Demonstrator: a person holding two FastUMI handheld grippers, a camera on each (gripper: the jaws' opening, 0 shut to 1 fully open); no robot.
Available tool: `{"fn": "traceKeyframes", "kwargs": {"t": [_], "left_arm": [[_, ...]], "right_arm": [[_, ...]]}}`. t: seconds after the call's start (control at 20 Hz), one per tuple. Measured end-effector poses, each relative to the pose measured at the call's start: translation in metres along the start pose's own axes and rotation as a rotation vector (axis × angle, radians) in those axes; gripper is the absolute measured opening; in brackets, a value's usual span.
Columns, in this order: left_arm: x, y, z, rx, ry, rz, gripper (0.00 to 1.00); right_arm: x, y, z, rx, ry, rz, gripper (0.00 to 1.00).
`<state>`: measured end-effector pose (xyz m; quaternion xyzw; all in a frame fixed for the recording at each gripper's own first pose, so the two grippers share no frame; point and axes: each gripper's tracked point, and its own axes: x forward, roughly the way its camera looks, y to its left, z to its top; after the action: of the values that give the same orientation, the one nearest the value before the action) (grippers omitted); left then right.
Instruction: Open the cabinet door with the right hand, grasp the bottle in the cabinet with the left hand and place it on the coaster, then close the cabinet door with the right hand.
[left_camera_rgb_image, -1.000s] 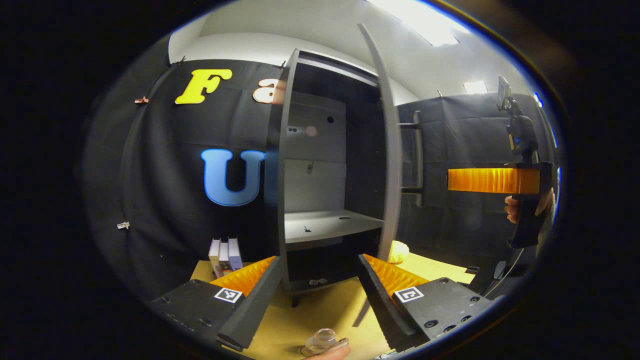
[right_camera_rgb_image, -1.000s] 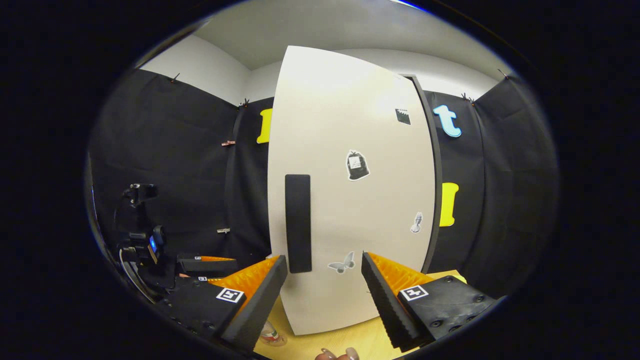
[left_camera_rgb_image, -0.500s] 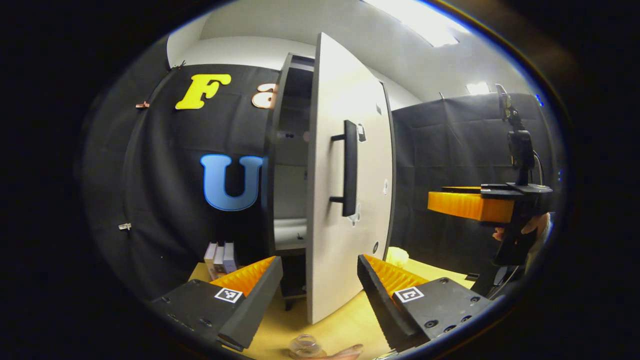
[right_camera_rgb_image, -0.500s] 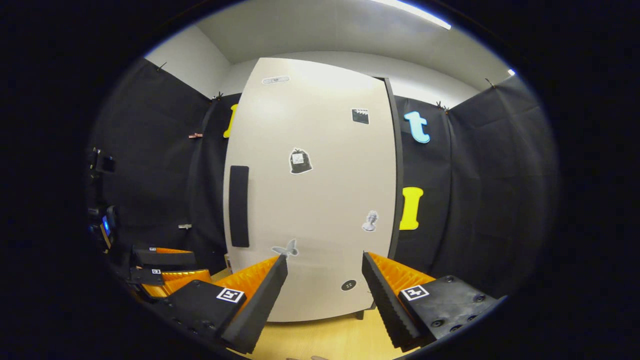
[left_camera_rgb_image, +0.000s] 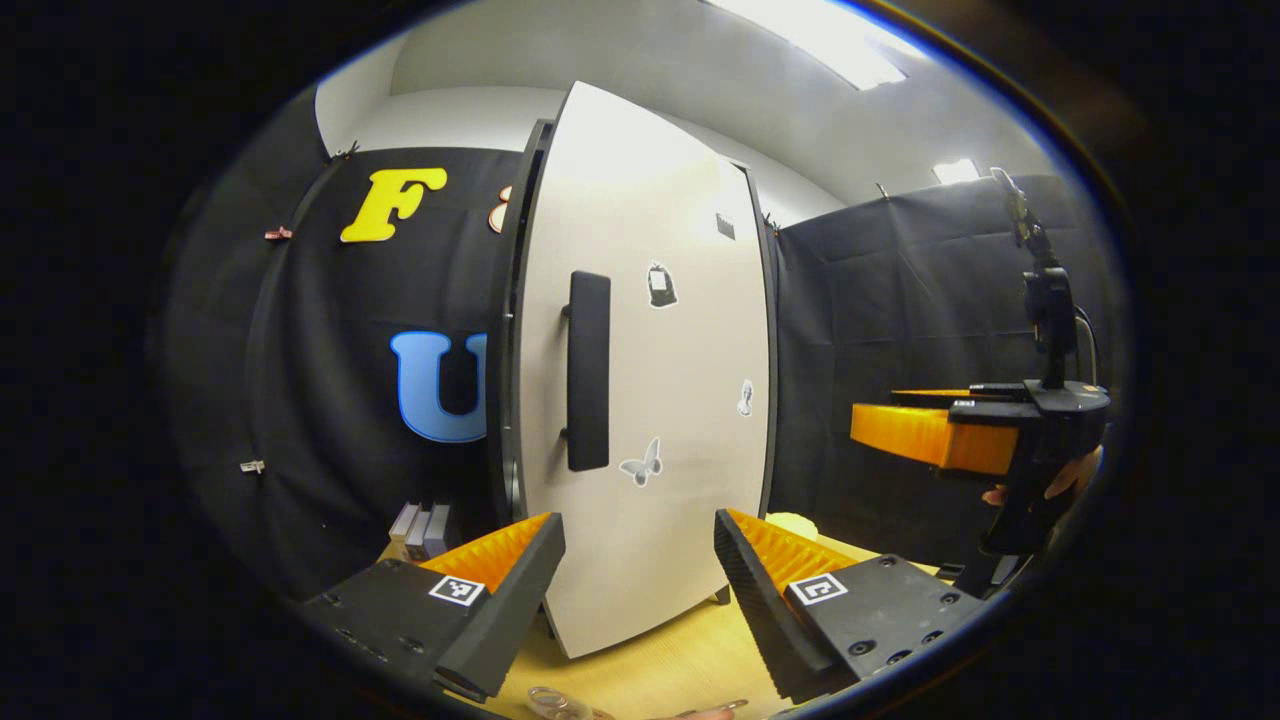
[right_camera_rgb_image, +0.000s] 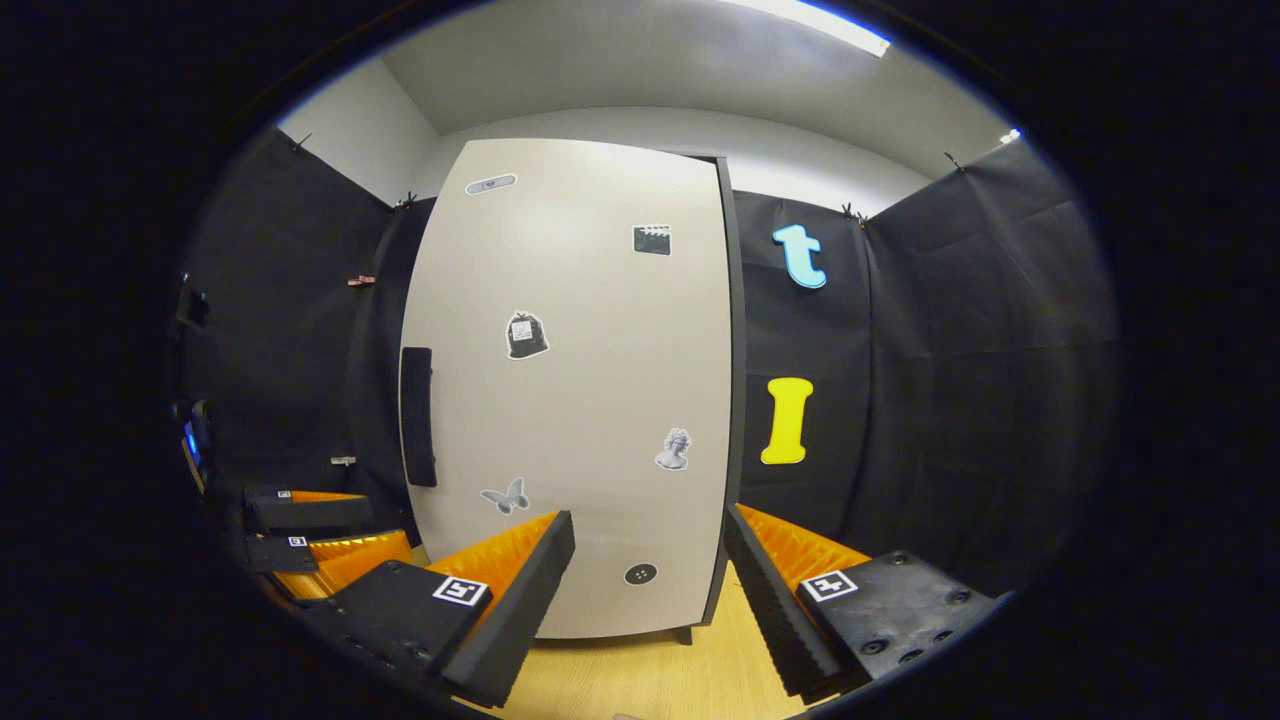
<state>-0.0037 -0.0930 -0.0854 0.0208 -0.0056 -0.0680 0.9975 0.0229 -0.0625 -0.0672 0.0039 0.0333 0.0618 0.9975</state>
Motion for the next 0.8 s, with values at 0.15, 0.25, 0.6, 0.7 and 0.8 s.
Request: {"fn": "traceKeyframes", "kwargs": {"t": [0.15, 0.25, 0.6, 0.7, 0.8], "left_arm": [[0.008, -0.002, -0.001, 0.020, 0.007, 0.039, 0.95], [0.012, -0.004, -0.005, 0.027, 0.019, 0.055, 0.95], [0.021, -0.014, -0.002, 0.019, 0.012, 0.045, 0.95], [0.025, -0.016, -0.004, 0.032, 0.019, 0.041, 0.95], [0.028, -0.017, -0.004, 0.041, 0.025, 0.038, 0.94]], "right_arm": [[0.003, -0.006, -0.001, -0.015, 0.007, 0.018, 0.97], [0.005, -0.010, -0.002, -0.014, 0.010, 0.032, 0.97], [0.010, -0.019, -0.008, -0.035, 0.022, 0.047, 0.97], [0.011, -0.019, -0.009, -0.025, 0.023, 0.052, 0.97], [0.013, -0.020, -0.008, -0.026, 0.022, 0.049, 0.97]]}}
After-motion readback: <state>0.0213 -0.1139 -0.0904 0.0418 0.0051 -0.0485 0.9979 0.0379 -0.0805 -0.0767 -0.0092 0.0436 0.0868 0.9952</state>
